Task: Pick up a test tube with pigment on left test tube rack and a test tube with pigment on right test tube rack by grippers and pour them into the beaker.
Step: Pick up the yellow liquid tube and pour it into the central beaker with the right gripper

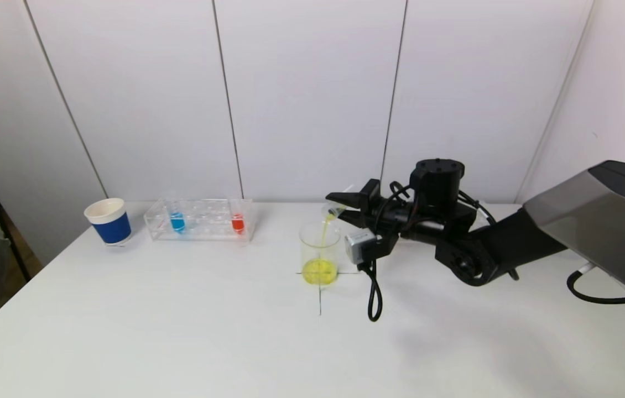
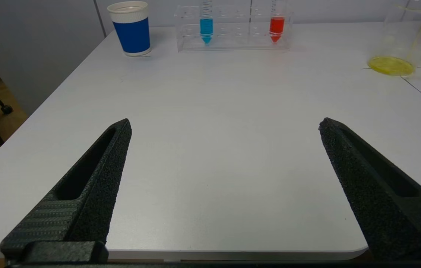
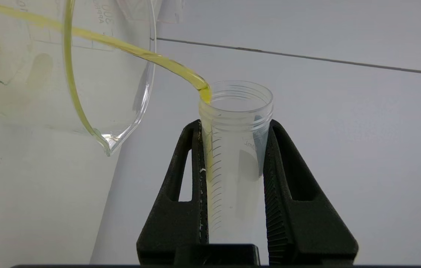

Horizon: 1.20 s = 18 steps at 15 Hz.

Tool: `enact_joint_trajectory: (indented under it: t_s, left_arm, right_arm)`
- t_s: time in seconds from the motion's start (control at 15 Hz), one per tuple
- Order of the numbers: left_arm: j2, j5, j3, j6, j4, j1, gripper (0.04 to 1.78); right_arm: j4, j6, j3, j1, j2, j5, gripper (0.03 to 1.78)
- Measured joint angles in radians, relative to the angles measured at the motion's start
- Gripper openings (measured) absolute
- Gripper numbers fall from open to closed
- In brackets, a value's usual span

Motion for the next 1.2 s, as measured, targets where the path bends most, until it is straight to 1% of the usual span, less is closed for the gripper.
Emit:
enact_joint_trajectory:
  t_s: [0.73,1.0,1.2]
  left_arm:
    - [0.000,0.000,0.000,0.000,0.000,0.000,1.76]
    - [0.000,0.000,0.000,0.000,0.000,0.000,1.76]
    - [0.000,0.000,0.000,0.000,0.000,0.000,1.76]
  right_arm:
    - [0.109,-0.146,-0.053,0.008,-0.002,-0.011,0.48]
    - [0.123,-0.160,-0.059,0.012,-0.007,-0.017,0.48]
    - [0.123,-0.142,-0.058,0.017,-0.009,-0.015,0.48]
